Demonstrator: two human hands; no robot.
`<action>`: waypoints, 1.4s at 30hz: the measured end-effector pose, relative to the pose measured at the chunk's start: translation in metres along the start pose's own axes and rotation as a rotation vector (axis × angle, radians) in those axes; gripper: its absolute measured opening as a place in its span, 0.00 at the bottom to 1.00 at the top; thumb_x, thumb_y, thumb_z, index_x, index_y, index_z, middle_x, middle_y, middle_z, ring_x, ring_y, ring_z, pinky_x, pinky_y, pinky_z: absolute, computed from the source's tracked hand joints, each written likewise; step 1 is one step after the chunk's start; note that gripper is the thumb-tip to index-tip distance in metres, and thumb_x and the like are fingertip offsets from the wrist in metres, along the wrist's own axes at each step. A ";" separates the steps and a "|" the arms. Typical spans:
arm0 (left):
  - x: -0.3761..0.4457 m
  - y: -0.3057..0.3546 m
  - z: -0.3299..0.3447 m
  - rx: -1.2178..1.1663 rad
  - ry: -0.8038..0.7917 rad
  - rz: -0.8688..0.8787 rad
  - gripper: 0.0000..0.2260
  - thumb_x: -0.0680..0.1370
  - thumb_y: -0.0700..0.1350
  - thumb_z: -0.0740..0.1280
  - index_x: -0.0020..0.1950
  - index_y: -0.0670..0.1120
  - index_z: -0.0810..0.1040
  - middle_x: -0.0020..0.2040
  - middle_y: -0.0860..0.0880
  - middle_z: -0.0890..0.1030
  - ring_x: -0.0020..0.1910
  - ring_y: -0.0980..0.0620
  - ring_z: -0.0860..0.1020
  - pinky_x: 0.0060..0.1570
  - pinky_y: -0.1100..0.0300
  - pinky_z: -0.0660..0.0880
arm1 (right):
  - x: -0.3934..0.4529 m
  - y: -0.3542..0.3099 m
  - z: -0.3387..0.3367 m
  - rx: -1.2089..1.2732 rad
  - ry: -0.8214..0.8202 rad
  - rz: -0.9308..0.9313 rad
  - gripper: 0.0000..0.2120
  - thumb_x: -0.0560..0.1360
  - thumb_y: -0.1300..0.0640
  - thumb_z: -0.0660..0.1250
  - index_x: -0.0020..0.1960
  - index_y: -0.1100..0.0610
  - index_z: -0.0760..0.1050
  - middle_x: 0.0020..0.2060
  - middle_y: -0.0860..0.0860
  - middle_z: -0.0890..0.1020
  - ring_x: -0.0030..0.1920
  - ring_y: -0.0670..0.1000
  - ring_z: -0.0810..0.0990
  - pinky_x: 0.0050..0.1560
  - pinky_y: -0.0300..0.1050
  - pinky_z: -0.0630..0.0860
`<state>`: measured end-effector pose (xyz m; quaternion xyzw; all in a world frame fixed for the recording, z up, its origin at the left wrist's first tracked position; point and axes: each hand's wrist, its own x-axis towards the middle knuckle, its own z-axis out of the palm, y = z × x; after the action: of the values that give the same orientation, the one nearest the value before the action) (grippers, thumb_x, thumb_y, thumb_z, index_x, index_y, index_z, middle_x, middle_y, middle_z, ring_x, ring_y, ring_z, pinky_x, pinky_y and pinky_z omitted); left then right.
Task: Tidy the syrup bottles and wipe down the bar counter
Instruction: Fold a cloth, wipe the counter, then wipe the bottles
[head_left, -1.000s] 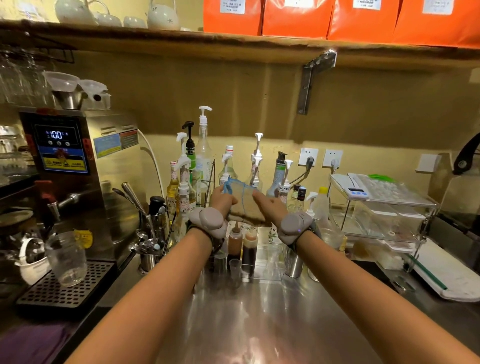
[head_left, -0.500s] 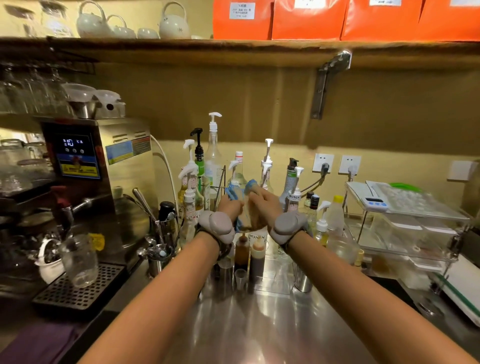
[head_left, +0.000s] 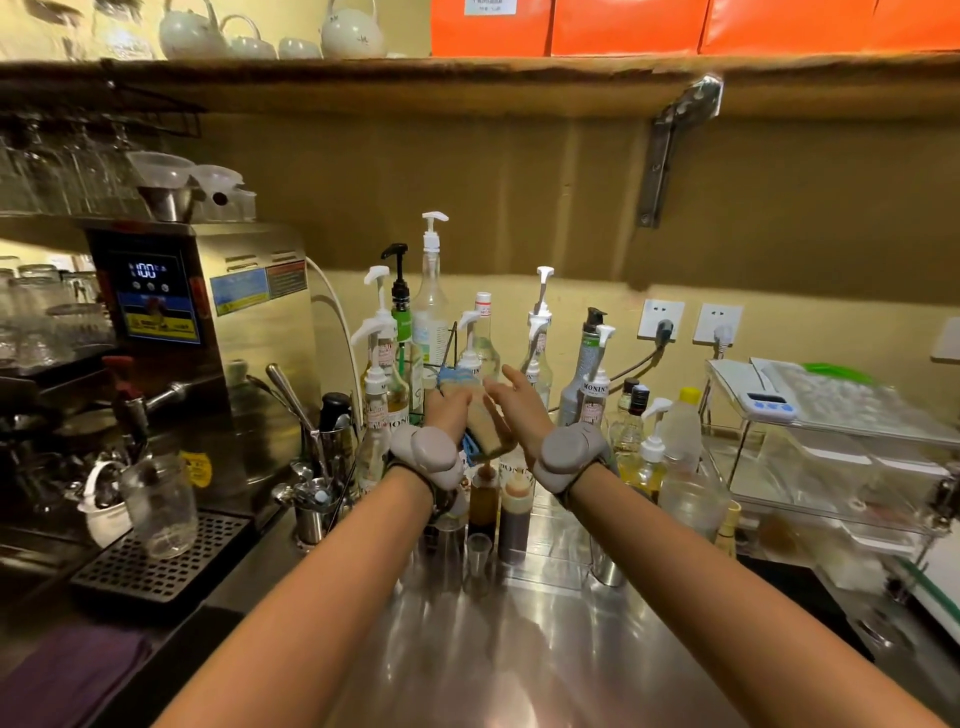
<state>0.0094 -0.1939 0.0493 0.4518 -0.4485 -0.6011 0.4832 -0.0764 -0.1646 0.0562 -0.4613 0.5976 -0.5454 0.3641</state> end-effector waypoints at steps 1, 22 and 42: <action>0.000 0.000 -0.001 -0.005 0.020 0.008 0.21 0.78 0.38 0.60 0.71 0.37 0.66 0.66 0.36 0.74 0.64 0.38 0.74 0.65 0.45 0.71 | 0.002 0.006 -0.001 -0.033 -0.028 0.012 0.24 0.79 0.54 0.59 0.73 0.60 0.62 0.64 0.58 0.73 0.62 0.54 0.73 0.57 0.45 0.68; 0.030 -0.032 -0.073 0.279 0.087 -0.066 0.22 0.75 0.41 0.69 0.68 0.39 0.70 0.67 0.40 0.73 0.64 0.40 0.74 0.65 0.47 0.73 | 0.014 0.065 0.018 -0.111 -0.099 0.217 0.17 0.68 0.52 0.75 0.48 0.59 0.71 0.45 0.55 0.76 0.48 0.54 0.76 0.50 0.52 0.80; 0.063 -0.109 -0.192 0.475 -0.017 -0.332 0.17 0.77 0.37 0.66 0.65 0.35 0.74 0.50 0.40 0.78 0.33 0.48 0.73 0.14 0.73 0.67 | 0.006 0.122 0.128 -0.203 -0.200 0.562 0.06 0.74 0.61 0.67 0.50 0.59 0.73 0.43 0.56 0.74 0.47 0.54 0.74 0.47 0.48 0.78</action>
<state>0.1698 -0.2616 -0.1008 0.6143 -0.5005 -0.5541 0.2549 0.0230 -0.2128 -0.0818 -0.3633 0.7144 -0.3130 0.5096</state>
